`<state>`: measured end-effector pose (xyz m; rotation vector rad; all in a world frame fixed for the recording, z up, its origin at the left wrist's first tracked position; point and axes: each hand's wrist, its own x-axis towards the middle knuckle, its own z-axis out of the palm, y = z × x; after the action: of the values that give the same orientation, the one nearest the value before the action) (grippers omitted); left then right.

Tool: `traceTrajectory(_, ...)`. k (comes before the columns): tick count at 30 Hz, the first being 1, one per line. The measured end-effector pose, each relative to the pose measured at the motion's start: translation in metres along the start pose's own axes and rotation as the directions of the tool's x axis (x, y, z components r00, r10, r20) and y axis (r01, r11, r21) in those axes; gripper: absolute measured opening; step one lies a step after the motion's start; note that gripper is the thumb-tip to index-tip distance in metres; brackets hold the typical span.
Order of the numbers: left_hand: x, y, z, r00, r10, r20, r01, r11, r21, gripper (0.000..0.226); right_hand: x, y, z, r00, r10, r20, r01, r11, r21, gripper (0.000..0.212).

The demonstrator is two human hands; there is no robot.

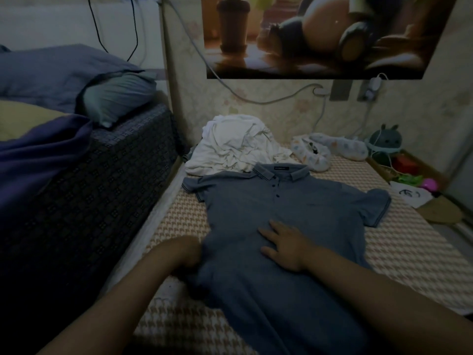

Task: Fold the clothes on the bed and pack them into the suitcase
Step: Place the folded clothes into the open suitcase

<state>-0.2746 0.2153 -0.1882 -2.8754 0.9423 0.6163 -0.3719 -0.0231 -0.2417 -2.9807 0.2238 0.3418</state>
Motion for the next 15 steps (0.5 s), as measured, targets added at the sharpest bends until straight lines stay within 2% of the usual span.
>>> traceTrajectory(1, 0.0, -0.006, 0.006, 0.99, -0.037, 0.136, 0.019, 0.991, 0.132, 0.037, -0.003, 0.002, -0.001, 1.0, -0.016, 0.001, 0.016, 1.0, 0.015, 0.066)
traceTrajectory(2, 0.002, -0.009, 0.012, 0.982, -0.07, 0.174, 0.037, 0.982, 0.184, 0.038, -0.006, 0.003, -0.003, 0.999, -0.037, -0.004, 0.037, 0.999, 0.033, 0.066)
traceTrajectory(3, 0.006, -0.009, 0.014, 0.991, -0.062, 0.115, 0.04, 0.982, 0.183, 0.038, -0.011, 0.005, -0.006, 0.998, -0.062, -0.02, 0.063, 0.997, 0.043, 0.066)
traceTrajectory(5, 0.009, 0.0, 0.009, 0.981, 0.058, -0.184, -0.027, 0.986, 0.166, 0.036, -0.022, 0.009, -0.013, 0.989, -0.118, -0.083, 0.122, 0.992, 0.038, 0.065)
traceTrajectory(6, 0.006, 0.01, 0.005, 0.934, 0.14, -0.329, -0.098, 0.985, 0.141, 0.032, -0.029, 0.012, -0.017, 0.982, -0.142, -0.124, 0.148, 0.988, 0.039, 0.064)
traceTrajectory(7, 0.002, 0.022, 0.001, 0.884, 0.247, -0.397, -0.226, 0.969, 0.099, 0.03, -0.037, 0.015, -0.021, 0.974, -0.159, -0.162, 0.169, 0.985, 0.047, 0.062)
traceTrajectory(8, -0.003, 0.036, -0.001, 0.865, 0.356, -0.353, -0.372, 0.928, 0.023, 0.033, -0.046, 0.018, -0.024, 0.967, -0.17, -0.189, 0.185, 0.981, 0.063, 0.058)
traceTrajectory(9, -0.01, 0.05, 0.0, 0.861, 0.451, -0.236, -0.482, 0.872, -0.089, 0.039, -0.055, 0.023, -0.026, 0.963, -0.181, -0.202, 0.198, 0.978, 0.068, 0.054)
traceTrajectory(10, -0.018, 0.064, 0.004, 0.852, 0.518, -0.08, -0.524, 0.841, -0.137, 0.048, -0.066, 0.027, -0.028, 0.96, -0.195, -0.2, 0.21, 0.976, 0.053, 0.053)
traceTrajectory(11, -0.023, 0.074, 0.01, 0.833, 0.549, 0.073, -0.545, 0.836, -0.07, 0.059, -0.077, 0.032, -0.028, 0.96, -0.211, -0.182, 0.219, 0.975, 0.03, 0.054)
traceTrajectory(12, -0.025, 0.079, 0.016, 0.82, 0.548, 0.164, -0.564, 0.823, 0.067, 0.069, -0.088, 0.036, -0.027, 0.965, -0.218, -0.144, 0.222, 0.975, 0.009, 0.059)
traceTrajectory(14, -0.019, 0.084, 0.026, 0.827, 0.527, 0.197, -0.562, 0.785, 0.26, 0.08, -0.109, 0.043, -0.023, 0.97, -0.236, -0.061, 0.234, 0.972, -0.033, 0.073)
traceTrajectory(15, -0.015, 0.086, 0.029, 0.823, 0.543, 0.165, -0.567, 0.773, 0.285, 0.077, -0.115, 0.047, -0.018, 0.97, -0.242, -0.026, 0.24, 0.969, -0.062, 0.079)
